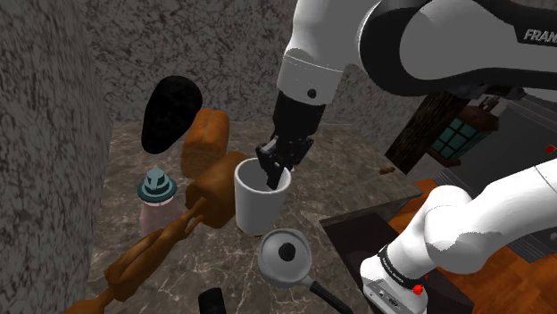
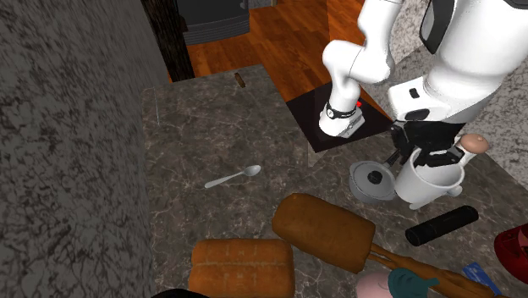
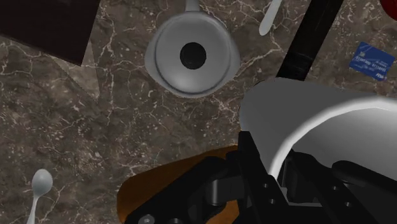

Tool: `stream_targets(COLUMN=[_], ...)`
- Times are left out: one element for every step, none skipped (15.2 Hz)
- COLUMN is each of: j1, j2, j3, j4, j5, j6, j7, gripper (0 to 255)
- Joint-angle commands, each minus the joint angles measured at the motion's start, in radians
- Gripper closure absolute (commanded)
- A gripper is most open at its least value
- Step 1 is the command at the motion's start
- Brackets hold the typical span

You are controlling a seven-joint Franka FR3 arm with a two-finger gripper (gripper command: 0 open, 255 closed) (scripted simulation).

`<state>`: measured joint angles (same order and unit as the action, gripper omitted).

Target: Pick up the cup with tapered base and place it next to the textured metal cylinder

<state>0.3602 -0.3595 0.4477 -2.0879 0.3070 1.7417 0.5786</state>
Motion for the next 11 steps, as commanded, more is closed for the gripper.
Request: stream_targets(j1=[0.02, 0.03, 0.039, 0.048, 0.057, 0.066, 0.074, 0.082, 0.09, 0.097, 0.104], j2=[-0.018, -0.025, -0.031, -0.036, -0.04, -0.042, -0.044, -0.044, -0.044, -0.042, -0.039], j3=[0.03, 0.045, 0.061, 0.077, 0.093, 0.11, 0.127, 0.145, 0.163, 0.181, 0.2], j4=[-0.009, -0.012, -0.014, -0.015, -0.014, -0.013, -0.011, -0.007, -0.003, 0.003, 0.01], j5=[0.018, 0.026, 0.035, 0.043, 0.05, 0.057, 0.064, 0.07, 0.075, 0.08, 0.084], j6=[0.003, 0.005, 0.008, 0.01, 0.013, 0.015, 0.018, 0.021, 0.025, 0.028, 0.032], j7=[0.045, 0.066, 0.088, 0.11, 0.133, 0.156, 0.179, 0.203, 0.227, 0.251, 0.276], gripper=[255, 255, 255, 255, 255, 255, 255, 255, 255, 255, 255])
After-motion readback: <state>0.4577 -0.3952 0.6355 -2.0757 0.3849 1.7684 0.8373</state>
